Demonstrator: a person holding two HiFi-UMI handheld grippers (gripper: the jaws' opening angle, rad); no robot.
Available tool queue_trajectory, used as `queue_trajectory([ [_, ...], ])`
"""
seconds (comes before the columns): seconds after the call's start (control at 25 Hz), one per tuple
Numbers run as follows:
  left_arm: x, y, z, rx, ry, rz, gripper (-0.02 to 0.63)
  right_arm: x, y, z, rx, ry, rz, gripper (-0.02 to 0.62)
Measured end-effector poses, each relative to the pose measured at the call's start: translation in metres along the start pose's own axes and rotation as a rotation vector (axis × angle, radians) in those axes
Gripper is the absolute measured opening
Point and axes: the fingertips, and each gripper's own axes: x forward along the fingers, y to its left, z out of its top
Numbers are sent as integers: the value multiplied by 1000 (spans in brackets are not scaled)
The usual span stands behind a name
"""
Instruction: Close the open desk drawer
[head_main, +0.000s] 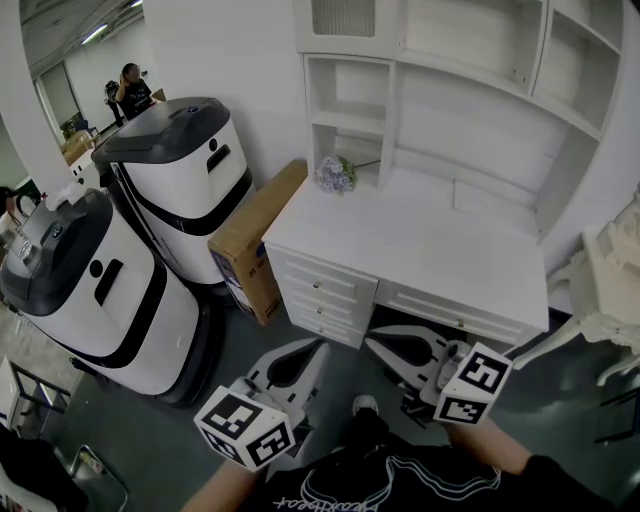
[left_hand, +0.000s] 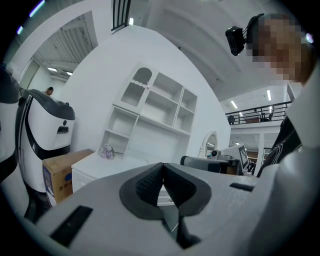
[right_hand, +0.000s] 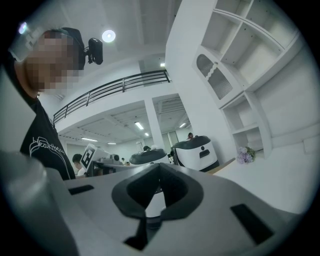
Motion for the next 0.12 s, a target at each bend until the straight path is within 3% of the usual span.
queue_trajectory([
  [0.12, 3, 0, -4, -9, 9, 1, 3, -2, -3, -3, 5, 2, -3, 6],
])
